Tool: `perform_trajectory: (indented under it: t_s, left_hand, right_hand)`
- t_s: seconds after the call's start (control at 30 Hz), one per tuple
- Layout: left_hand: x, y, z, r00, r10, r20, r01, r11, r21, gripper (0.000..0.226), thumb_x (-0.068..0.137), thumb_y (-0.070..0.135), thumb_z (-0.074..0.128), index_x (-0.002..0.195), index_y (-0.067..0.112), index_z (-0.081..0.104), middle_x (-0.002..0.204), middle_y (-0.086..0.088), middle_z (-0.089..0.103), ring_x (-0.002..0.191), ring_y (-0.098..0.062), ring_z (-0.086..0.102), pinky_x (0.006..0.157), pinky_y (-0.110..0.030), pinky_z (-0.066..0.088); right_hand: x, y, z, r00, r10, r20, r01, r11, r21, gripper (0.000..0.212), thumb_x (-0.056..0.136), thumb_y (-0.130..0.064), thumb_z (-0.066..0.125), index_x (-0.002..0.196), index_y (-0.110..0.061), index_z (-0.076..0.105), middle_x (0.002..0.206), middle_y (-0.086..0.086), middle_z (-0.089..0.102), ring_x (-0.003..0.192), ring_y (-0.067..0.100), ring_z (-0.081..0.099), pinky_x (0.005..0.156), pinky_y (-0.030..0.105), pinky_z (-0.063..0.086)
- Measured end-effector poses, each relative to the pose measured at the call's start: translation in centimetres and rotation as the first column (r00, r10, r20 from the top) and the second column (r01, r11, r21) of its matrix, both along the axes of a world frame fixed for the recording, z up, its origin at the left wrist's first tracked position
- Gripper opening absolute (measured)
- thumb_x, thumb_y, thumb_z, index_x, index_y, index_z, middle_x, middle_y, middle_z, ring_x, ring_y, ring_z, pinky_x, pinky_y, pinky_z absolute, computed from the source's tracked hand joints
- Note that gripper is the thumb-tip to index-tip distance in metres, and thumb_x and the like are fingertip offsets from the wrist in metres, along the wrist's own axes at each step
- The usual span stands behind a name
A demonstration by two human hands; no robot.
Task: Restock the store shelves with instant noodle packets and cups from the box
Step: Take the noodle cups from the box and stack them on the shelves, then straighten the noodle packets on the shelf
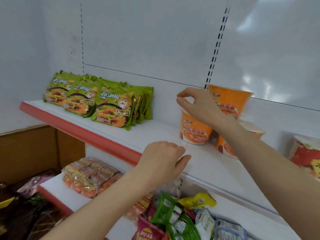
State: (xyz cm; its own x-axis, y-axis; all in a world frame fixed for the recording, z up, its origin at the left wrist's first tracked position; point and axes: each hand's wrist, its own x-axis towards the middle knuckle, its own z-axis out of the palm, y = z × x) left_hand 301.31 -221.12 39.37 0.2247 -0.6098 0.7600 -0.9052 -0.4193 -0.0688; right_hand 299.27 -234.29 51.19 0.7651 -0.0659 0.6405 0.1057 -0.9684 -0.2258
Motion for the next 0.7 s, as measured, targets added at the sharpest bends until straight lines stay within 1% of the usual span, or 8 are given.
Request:
perform_trajectory:
  t_s: [0.1,0.17,0.23,0.3,0.37,0.5,0.6,0.7]
  left_hand:
    - [2.0,5.2,-0.4,0.994,0.11,-0.026,-0.11,0.994,0.019,0.044,0.084,0.04,0.036,0.055,0.018,0.061,0.043,0.004,0.051,0.038,-0.017,0.051,0.034,-0.018,0.021]
    - [3.3,9.2,-1.0,0.99,0.132,-0.048,-0.131,0.991,0.031,0.044,0.086,0.038,0.038,0.054,0.017,0.059,0.043,0.004,0.05,0.038,-0.017,0.05,0.033,-0.019,0.025]
    - [4.5,13.4,-1.6,0.98,0.197,-0.043,-0.194,0.98,0.051,0.041,0.085,0.038,0.038,0.056,0.02,0.062,0.044,0.005,0.052,0.038,-0.014,0.05,0.034,-0.017,0.022]
    - [5.7,18.0,-2.1,0.958,0.286,-0.024,-0.284,0.955,0.082,0.04,0.083,0.039,0.038,0.056,0.02,0.062,0.044,0.006,0.052,0.037,-0.013,0.05,0.034,-0.017,0.018]
    - [7.2,22.9,-3.0,0.943,0.329,-0.056,-0.321,0.94,0.114,0.041,0.084,0.039,0.037,0.056,0.018,0.058,0.045,0.005,0.05,0.038,-0.015,0.05,0.033,-0.018,0.028]
    - [10.2,32.5,-4.1,0.9,0.422,-0.107,-0.405,0.902,0.145,0.05,0.087,0.044,0.028,0.066,0.017,0.064,0.055,0.003,0.059,0.049,-0.018,0.058,0.039,-0.03,0.047]
    - [11.7,37.8,-4.6,0.877,0.463,-0.128,-0.442,0.883,0.159,0.056,0.086,0.046,0.021,0.072,0.017,0.066,0.061,0.002,0.063,0.055,-0.018,0.06,0.045,-0.032,0.05]
    - [13.1,40.8,-5.1,0.876,0.466,-0.124,-0.449,0.882,0.145,0.059,0.083,0.046,0.017,0.074,0.017,0.068,0.062,0.002,0.064,0.056,-0.017,0.06,0.044,-0.026,0.043]
  right_hand:
    - [3.0,4.2,-0.7,0.999,0.052,-0.005,-0.052,0.999,-0.009,0.023,0.092,-0.018,0.052,0.107,-0.007,0.065,0.114,0.003,0.066,0.111,0.016,0.055,0.081,0.009,0.028]
    - [5.1,7.5,-1.3,0.996,0.088,-0.008,-0.088,0.996,-0.019,0.023,0.091,-0.018,0.053,0.107,-0.006,0.066,0.113,0.006,0.066,0.111,0.02,0.055,0.082,0.013,0.029]
    - [7.2,10.9,-1.9,0.993,0.12,-0.021,-0.12,0.992,-0.024,0.025,0.091,-0.018,0.053,0.108,-0.005,0.066,0.114,0.008,0.066,0.112,0.021,0.055,0.08,0.013,0.028]
    - [9.2,14.5,-2.6,0.988,0.152,-0.023,-0.152,0.988,-0.01,0.025,0.091,-0.019,0.054,0.109,-0.007,0.066,0.114,0.007,0.066,0.114,0.019,0.054,0.084,0.014,0.029]
    - [11.1,18.1,-3.3,0.984,0.176,-0.018,-0.176,0.984,-0.003,0.024,0.091,-0.019,0.054,0.108,-0.007,0.066,0.114,0.007,0.065,0.115,0.019,0.053,0.088,0.019,0.03]
    - [14.1,25.1,-4.8,0.975,0.222,-0.028,-0.222,0.975,-0.007,0.023,0.091,-0.017,0.053,0.106,-0.004,0.066,0.111,0.009,0.066,0.109,0.023,0.055,0.076,0.017,0.028]
    - [16.3,29.0,-6.0,0.969,0.245,-0.045,-0.244,0.97,0.021,0.024,0.091,-0.017,0.054,0.108,-0.005,0.066,0.113,0.008,0.066,0.11,0.021,0.055,0.08,0.017,0.03]
    - [18.1,31.7,-7.0,0.965,0.255,-0.063,-0.252,0.966,0.048,0.024,0.09,-0.017,0.055,0.107,-0.006,0.066,0.112,0.007,0.066,0.109,0.019,0.057,0.084,0.015,0.033]
